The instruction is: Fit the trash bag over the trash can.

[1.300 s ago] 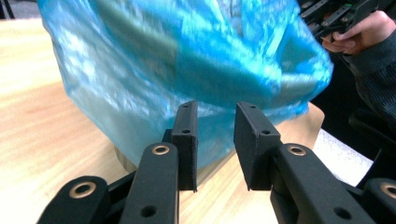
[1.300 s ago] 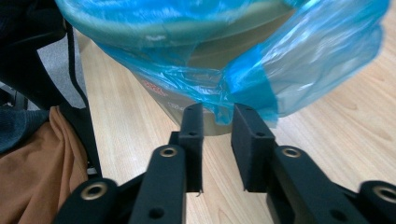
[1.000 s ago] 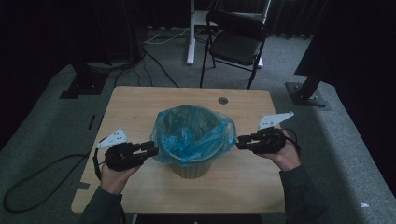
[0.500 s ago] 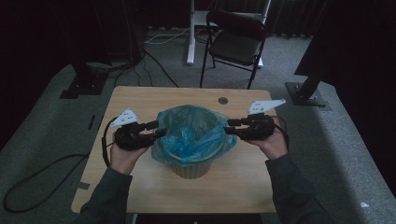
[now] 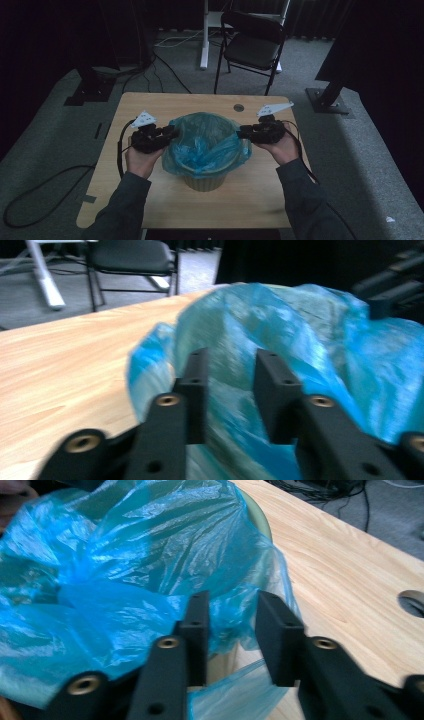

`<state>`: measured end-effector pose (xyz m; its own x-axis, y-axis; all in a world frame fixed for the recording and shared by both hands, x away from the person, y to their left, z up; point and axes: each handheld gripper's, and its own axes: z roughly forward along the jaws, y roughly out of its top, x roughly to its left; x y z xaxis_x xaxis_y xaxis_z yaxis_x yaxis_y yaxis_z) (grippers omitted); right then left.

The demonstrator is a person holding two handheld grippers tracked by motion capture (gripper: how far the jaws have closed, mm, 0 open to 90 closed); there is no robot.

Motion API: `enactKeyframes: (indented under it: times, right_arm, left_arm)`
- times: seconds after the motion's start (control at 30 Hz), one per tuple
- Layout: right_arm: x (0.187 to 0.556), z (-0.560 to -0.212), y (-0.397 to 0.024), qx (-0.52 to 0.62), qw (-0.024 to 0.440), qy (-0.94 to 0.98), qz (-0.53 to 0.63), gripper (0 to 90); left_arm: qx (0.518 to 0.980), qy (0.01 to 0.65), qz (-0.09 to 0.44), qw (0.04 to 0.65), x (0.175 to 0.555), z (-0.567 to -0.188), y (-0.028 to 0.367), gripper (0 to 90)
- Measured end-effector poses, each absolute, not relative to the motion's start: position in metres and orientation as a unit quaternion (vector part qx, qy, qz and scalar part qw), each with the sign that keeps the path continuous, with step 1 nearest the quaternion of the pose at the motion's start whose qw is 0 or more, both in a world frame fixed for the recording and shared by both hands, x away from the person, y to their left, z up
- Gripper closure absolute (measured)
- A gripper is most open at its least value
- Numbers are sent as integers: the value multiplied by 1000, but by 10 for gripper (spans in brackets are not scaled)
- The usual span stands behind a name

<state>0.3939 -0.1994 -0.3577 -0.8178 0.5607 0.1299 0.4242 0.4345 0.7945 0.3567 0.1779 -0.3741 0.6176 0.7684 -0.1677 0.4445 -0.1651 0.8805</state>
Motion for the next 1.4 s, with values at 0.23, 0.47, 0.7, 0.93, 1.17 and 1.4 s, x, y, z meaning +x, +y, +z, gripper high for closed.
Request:
enactKeyframes:
  times: [0.23, 0.47, 0.7, 0.93, 1.17, 1.4]
  right_arm:
    - [394, -353, -196, 286, 87, 849, 435, 874]
    - [393, -352, -197, 286, 89, 848, 437, 883]
    - [393, -351, -196, 284, 89, 848, 438, 883]
    - [394, -350, -197, 285, 91, 847, 439, 885]
    - [399, -351, -198, 291, 95, 847, 436, 890]
    - [408, -354, -196, 299, 99, 845, 432, 891]
  left_arm:
    - [740, 411, 168, 505, 361, -376, 182, 895]
    - [741, 398, 167, 514, 363, -370, 176, 642]
    - [750, 381, 174, 512, 364, -368, 163, 428]
    - [758, 397, 184, 484, 378, -373, 160, 741]
    - [753, 394, 185, 494, 392, -375, 166, 897]
    - [743, 408, 182, 498, 411, -376, 170, 898]
